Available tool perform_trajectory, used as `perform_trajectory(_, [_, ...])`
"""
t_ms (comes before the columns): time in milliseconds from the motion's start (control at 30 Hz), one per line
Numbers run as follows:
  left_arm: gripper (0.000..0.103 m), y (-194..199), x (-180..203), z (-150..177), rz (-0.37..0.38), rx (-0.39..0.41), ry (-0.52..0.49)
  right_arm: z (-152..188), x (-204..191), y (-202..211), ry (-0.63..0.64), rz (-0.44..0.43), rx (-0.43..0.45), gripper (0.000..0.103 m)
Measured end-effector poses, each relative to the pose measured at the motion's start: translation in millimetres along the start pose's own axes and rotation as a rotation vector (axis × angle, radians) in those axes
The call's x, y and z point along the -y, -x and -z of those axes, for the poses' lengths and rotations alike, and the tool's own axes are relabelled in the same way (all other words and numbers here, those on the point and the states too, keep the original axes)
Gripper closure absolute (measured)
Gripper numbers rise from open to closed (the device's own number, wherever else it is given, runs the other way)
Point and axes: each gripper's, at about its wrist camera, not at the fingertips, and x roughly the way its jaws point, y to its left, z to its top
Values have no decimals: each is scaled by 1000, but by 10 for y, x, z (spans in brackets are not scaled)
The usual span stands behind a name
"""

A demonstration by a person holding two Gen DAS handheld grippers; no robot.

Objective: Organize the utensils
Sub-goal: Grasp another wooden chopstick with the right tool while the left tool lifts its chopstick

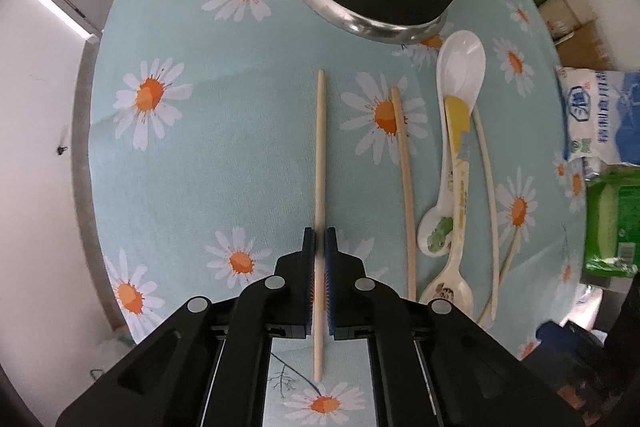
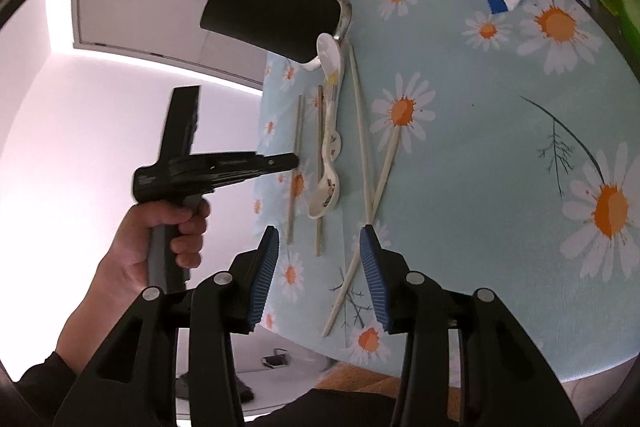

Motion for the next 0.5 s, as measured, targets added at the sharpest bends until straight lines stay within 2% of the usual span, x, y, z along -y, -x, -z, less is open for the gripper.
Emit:
perform_trajectory(133, [99,85,-133,156,84,50,-24,-72,-80,-73,-19,69,4,60])
perform_trajectory(300, [99,241,-320,368,204,117,-63,-201,-105,-162,-108,204,-33,60])
perform_trajectory(367, [99,367,-323,458,248,139,-81,-251,-123,-199,-128,286,-45,60])
perform_trajectory(500, [99,625,-422,646,377,187,-137,-324,-157,-293,-181,376,-76,60])
